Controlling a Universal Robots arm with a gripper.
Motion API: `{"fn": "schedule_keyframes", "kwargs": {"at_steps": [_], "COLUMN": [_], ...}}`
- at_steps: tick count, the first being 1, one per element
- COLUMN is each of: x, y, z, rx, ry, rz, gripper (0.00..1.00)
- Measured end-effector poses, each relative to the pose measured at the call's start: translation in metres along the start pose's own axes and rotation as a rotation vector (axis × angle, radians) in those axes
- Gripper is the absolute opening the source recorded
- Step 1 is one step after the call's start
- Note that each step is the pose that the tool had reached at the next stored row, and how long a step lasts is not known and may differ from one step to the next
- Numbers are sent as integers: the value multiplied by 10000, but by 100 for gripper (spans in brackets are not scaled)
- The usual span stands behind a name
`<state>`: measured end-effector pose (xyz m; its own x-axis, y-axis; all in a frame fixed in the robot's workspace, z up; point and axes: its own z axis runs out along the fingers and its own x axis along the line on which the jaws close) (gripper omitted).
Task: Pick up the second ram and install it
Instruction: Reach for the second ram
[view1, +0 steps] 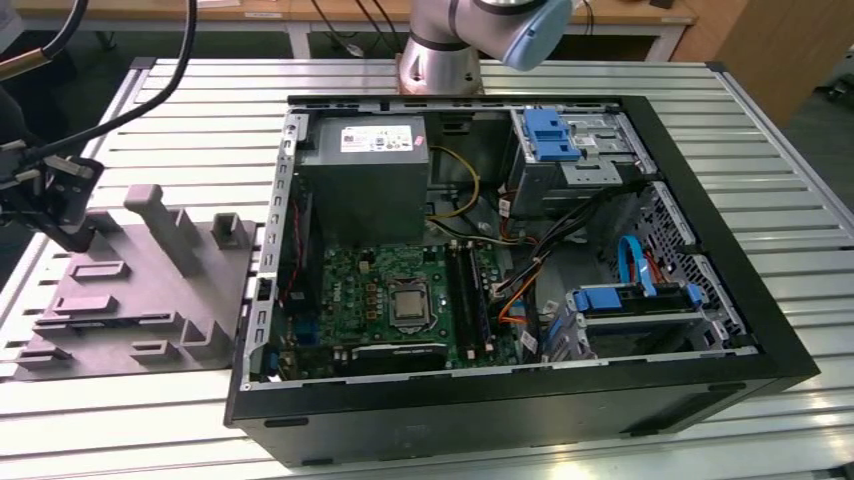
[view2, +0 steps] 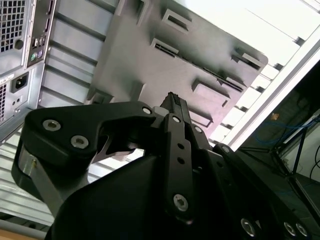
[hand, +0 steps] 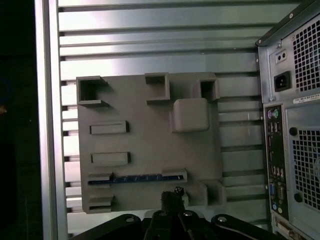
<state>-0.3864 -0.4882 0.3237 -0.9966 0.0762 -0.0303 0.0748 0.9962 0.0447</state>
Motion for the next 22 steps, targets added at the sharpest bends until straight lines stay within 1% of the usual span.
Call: {"fn": "schedule_keyframes", "kwargs": {"at_steps": [5, 14, 22], "x": [21, 54, 121], "y": [-33, -78, -95], "z": [46, 174, 279], "rx": [0, 0, 0], "ry": [0, 0, -1], "rz": [0, 0, 0], "gripper": [10, 10, 10]}}
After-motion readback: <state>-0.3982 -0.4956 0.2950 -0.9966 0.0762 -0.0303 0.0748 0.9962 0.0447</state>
